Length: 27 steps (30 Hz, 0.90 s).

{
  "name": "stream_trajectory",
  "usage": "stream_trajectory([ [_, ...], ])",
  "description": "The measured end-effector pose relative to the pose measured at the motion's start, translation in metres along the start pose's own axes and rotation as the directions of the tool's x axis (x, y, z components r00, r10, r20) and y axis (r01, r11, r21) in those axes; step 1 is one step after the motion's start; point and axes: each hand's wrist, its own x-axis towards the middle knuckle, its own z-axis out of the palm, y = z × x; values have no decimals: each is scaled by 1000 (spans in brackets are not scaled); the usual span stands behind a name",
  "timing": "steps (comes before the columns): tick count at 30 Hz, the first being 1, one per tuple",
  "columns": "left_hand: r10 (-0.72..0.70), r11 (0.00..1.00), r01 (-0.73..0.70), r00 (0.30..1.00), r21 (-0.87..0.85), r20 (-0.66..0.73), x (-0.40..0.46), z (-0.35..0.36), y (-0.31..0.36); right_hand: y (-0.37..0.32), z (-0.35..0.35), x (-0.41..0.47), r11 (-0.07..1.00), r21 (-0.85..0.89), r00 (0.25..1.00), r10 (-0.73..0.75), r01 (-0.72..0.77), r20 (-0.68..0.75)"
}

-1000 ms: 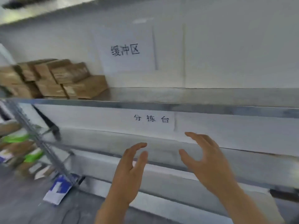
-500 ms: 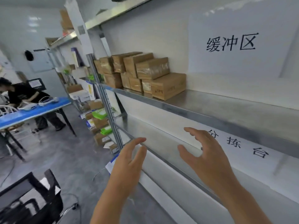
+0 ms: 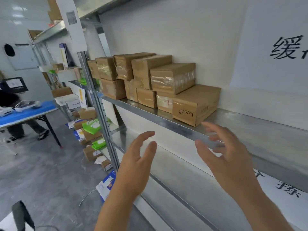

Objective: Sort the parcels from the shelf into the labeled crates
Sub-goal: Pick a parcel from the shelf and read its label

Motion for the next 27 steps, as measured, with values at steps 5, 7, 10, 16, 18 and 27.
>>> stream_trajectory([
  [5,79,993,-72,994,-89,80,91,-18,-3,-15,41,55,999,-30,968,13,-21,-251],
  [7,127,983,-112,987,-145,101,118,-19,3,-20,50,72,997,-11,944,68,-75,-323],
  [10,167,968,-135,976,-214,142,147,-6,11,-20,59,88,983,11,902,174,-185,-396],
  [16,193,946,-110,947,-304,257,160,37,24,-26,57,108,912,65,839,399,-406,-369],
  [18,233,952,-157,928,-262,290,159,43,31,-35,54,109,912,74,849,403,-403,-343],
  [27,263,931,-99,851,-353,455,126,73,63,-42,5,63,934,108,803,350,-342,-483],
])
